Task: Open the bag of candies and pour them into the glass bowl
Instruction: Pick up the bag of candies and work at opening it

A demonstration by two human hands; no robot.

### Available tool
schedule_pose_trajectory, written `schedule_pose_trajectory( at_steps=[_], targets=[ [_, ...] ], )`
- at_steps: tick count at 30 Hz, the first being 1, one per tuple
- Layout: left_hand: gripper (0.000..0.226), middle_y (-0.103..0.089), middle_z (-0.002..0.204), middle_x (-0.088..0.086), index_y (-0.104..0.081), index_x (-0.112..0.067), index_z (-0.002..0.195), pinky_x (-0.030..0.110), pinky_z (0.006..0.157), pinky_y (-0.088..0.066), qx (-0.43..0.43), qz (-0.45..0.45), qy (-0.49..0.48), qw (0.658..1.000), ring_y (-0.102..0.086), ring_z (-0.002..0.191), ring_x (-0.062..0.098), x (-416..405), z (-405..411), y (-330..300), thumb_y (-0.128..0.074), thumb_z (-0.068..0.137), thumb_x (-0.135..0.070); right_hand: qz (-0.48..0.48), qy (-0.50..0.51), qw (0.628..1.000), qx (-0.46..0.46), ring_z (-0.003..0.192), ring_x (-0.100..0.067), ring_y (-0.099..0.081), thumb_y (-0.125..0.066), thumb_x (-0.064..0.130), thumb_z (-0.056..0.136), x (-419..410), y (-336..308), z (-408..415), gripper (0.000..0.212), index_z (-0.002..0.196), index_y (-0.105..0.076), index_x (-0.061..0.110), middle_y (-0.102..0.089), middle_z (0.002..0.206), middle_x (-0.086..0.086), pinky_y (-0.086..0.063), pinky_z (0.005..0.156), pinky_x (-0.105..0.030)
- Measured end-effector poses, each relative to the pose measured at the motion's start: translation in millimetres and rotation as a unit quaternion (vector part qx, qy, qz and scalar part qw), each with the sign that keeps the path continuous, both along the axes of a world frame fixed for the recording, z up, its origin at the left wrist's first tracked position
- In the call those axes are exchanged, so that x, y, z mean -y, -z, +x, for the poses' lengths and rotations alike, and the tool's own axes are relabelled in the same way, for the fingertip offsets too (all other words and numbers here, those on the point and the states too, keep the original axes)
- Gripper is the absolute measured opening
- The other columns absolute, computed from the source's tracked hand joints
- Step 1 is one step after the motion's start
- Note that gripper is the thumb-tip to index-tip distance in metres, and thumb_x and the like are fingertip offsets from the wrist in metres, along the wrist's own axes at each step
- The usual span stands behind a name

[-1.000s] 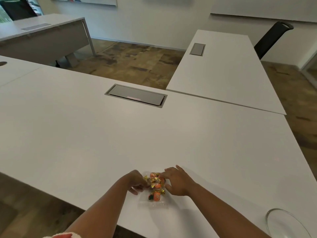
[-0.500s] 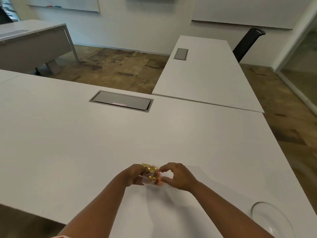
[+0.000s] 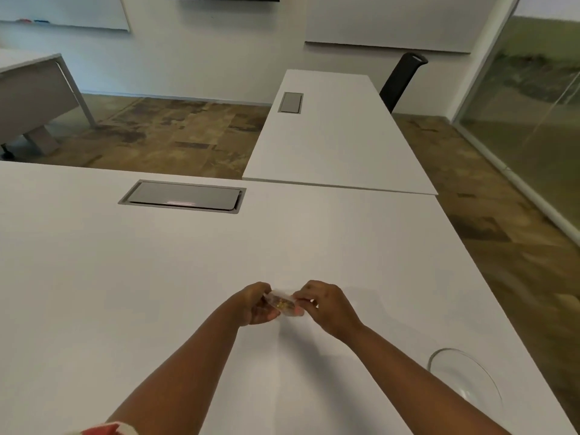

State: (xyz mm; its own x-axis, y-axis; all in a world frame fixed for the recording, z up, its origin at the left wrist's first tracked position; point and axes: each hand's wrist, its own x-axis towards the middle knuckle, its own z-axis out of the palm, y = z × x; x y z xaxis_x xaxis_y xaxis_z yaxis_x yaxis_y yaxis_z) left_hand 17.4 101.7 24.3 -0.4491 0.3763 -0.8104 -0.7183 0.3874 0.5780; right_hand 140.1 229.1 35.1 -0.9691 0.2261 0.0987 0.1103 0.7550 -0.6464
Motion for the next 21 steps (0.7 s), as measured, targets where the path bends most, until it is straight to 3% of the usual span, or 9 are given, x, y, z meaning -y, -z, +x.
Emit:
schedule_pose_trajectory(
  at_steps=[6,9,13,17,19,21],
  targets=[
    [0.052,-0.058,0.068,0.013,-0.053,-0.004,0.066,0.021,0.039,-0.054,-0.024,0.006,0.057,0.998,-0.061,0.053,0.022,-19,2,-13,-0.034,0.094,-0.044,-0.12,0.117,0.986,0.02,0.072,-0.008,-0.06,-0.067,0.009,0.082,-15,-11,-1,0.012,0.089,-0.077,0.01,-0.077,0.092,-0.007,-0.044,0.065,-0.011],
    [0.062,-0.064,0.06,0.01,-0.054,-0.008,0.061,0.022,0.044,-0.055,-0.068,0.014,0.119,0.991,-0.065,0.046,0.02,-31,5,-20,-0.034,0.09,-0.058,-0.185,0.177,0.966,0.046,0.07,-0.008,-0.06,-0.071,0.011,0.08,-22,-15,0,0.011,0.088,-0.077,0.007,-0.077,0.092,-0.01,-0.048,0.066,-0.017],
    [0.066,-0.073,0.06,0.001,-0.066,-0.011,0.063,0.024,0.051,-0.057,-0.127,0.03,0.205,0.97,-0.07,0.056,0.018,-49,17,-31,-0.043,0.078,-0.071,-0.224,0.235,0.945,0.043,0.069,-0.009,-0.063,-0.073,0.011,0.078,-29,-17,4,0.008,0.083,-0.078,0.008,-0.077,0.089,-0.008,-0.05,0.066,-0.018],
    [0.045,-0.071,0.074,0.004,-0.069,-0.014,0.075,0.025,0.052,-0.056,-0.199,0.008,0.244,0.949,-0.068,0.065,0.019,-72,31,-41,-0.055,0.081,-0.056,-0.237,0.276,0.93,0.04,0.06,-0.012,-0.061,-0.078,0.015,0.074,-38,-18,6,0.008,0.074,-0.076,0.007,-0.069,0.066,-0.001,-0.053,0.07,-0.03],
    [0.035,-0.069,0.084,0.009,-0.067,-0.009,0.086,0.027,0.052,-0.055,-0.222,-0.012,0.238,0.946,-0.065,0.073,0.022,-80,35,-43,-0.053,0.088,-0.041,-0.247,0.277,0.928,0.036,0.056,-0.009,-0.06,-0.079,0.012,0.073,-43,-18,7,0.012,0.08,-0.076,0.003,-0.072,0.071,-0.007,-0.055,0.068,-0.027],
    [0.027,-0.067,0.089,0.011,-0.065,-0.008,0.087,0.029,0.052,-0.054,-0.239,-0.027,0.233,0.942,-0.063,0.077,0.024,-85,36,-44,-0.048,0.091,-0.028,-0.251,0.265,0.93,0.033,0.056,-0.004,-0.062,-0.078,0.009,0.074,-45,-18,9,0.015,0.087,-0.077,0.002,-0.076,0.085,-0.015,-0.055,0.061,-0.016]
  ],
)
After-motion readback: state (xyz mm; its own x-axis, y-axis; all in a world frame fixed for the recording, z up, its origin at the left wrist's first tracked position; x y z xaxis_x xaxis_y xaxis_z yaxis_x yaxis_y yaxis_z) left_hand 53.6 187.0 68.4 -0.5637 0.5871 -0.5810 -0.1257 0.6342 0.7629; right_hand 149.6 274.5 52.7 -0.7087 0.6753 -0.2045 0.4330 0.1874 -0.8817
